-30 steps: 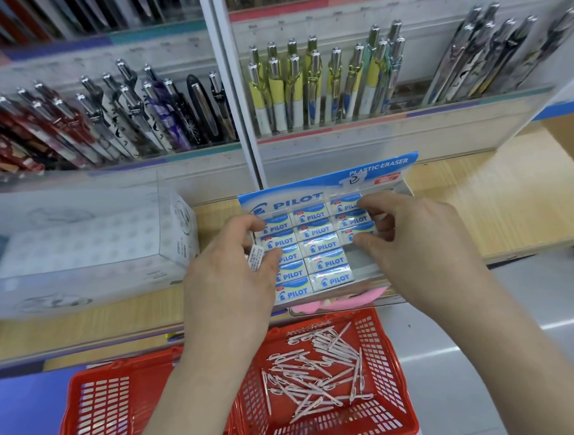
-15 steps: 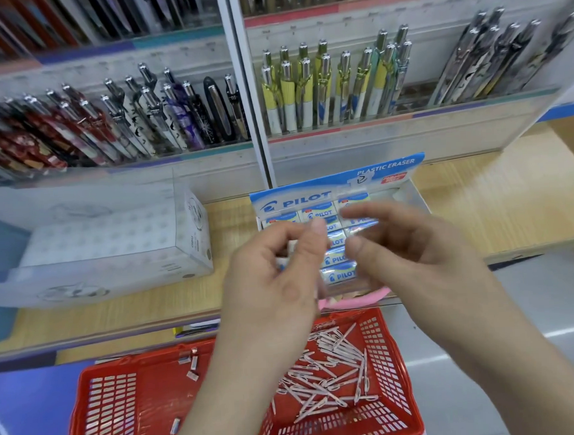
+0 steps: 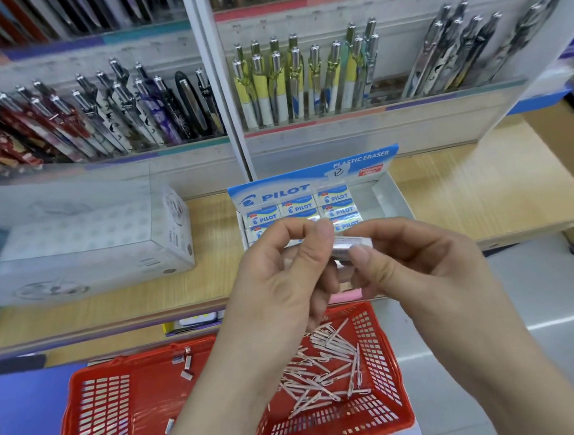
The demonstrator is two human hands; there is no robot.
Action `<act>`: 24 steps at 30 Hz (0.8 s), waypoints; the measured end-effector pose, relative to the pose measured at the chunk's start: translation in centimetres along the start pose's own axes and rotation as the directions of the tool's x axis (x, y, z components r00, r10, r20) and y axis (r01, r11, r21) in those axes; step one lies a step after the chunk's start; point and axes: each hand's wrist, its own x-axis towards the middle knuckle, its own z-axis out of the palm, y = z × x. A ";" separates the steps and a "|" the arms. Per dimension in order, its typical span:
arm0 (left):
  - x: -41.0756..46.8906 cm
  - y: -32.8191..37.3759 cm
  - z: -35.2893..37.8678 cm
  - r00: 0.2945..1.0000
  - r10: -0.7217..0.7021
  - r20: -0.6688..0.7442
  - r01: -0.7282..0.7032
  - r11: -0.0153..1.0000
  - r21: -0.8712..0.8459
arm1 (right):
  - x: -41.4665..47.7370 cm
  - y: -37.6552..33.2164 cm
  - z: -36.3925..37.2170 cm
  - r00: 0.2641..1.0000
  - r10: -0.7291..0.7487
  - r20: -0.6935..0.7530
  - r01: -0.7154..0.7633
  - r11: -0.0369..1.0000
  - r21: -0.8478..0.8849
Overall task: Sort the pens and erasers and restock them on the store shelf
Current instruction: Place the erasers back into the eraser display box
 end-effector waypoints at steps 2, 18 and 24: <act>0.0 0.0 -0.2 1.000 0.021 0.020 -0.022 0.999 0.035 | 0.1 0.2 -0.4 0.999 0.031 -0.042 -0.028 0.998 0.051; 0.5 -2.5 -1.3 0.912 0.387 -0.134 -0.187 0.684 0.705 | 0.9 0.5 -1.5 0.979 0.162 -0.122 -0.146 0.981 0.131; 0.5 -2.6 -3.0 0.946 0.324 0.006 -0.157 0.440 0.884 | 2.8 -0.5 -3.2 0.991 -0.125 -0.057 0.059 0.764 -0.642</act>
